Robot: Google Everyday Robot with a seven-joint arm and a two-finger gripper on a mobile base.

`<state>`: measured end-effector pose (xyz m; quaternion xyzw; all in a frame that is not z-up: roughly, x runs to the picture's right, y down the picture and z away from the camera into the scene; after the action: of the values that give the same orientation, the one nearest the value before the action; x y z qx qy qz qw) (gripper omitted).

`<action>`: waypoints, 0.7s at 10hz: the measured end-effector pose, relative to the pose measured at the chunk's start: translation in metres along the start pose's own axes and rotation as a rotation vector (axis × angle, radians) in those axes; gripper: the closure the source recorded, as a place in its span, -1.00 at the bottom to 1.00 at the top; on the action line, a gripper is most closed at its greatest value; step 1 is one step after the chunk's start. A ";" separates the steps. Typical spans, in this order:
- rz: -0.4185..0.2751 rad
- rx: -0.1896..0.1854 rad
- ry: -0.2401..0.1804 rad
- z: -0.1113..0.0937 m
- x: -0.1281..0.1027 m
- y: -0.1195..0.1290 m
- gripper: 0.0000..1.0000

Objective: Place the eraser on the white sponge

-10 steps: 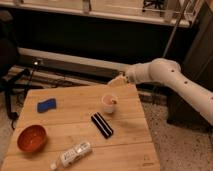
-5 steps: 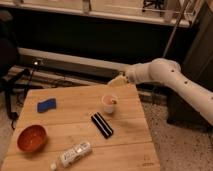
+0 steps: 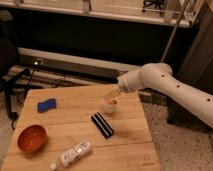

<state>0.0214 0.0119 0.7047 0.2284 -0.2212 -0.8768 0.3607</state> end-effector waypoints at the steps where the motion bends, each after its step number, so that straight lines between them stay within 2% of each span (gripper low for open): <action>1: -0.007 0.018 -0.046 0.002 -0.007 -0.018 -0.60; 3: -0.013 0.047 -0.134 0.010 -0.019 -0.048 -0.60; 5: -0.005 0.063 -0.191 0.021 -0.031 -0.066 -0.60; 7: 0.002 0.054 -0.220 0.043 -0.037 -0.075 -0.60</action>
<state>-0.0187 0.0974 0.7060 0.1403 -0.2832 -0.8899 0.3289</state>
